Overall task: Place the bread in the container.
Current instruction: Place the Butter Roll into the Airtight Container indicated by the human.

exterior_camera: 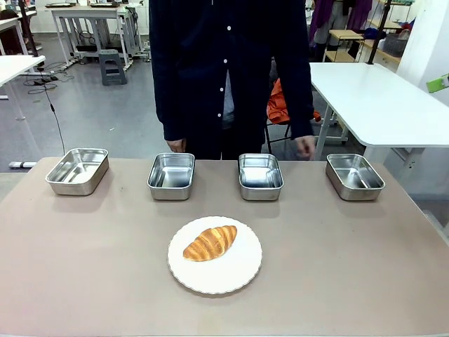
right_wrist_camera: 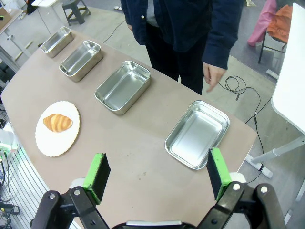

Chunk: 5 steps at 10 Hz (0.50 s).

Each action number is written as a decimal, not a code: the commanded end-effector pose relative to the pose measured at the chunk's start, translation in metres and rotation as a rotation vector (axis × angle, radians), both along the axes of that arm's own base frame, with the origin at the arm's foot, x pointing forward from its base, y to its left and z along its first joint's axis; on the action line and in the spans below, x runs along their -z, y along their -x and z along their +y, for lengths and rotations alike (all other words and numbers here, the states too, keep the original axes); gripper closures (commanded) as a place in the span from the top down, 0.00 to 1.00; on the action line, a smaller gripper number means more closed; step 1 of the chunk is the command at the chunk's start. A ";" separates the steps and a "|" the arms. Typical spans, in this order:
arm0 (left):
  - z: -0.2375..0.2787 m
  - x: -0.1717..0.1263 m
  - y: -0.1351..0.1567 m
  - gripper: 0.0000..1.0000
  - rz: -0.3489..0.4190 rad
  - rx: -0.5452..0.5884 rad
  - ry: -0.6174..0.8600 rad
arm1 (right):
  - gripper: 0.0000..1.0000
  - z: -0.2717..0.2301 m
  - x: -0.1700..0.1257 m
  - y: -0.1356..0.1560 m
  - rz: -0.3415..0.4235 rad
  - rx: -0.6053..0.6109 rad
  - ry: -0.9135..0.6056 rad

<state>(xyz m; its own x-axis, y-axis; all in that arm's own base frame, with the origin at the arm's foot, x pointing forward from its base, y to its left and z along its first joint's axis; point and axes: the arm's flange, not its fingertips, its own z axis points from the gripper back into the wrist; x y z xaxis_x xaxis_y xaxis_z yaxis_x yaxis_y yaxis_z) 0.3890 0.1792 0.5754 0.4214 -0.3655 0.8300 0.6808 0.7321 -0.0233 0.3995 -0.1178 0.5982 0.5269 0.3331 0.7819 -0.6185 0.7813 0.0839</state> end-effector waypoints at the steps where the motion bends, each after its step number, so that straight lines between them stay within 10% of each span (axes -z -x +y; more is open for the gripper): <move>1: 0.000 0.000 0.000 1.00 -0.001 0.001 0.000 | 1.00 0.001 0.000 0.000 -0.007 -0.005 -0.012; 5: 0.000 0.000 0.000 1.00 -0.001 0.001 0.000 | 1.00 0.001 0.000 0.000 -0.007 -0.005 -0.012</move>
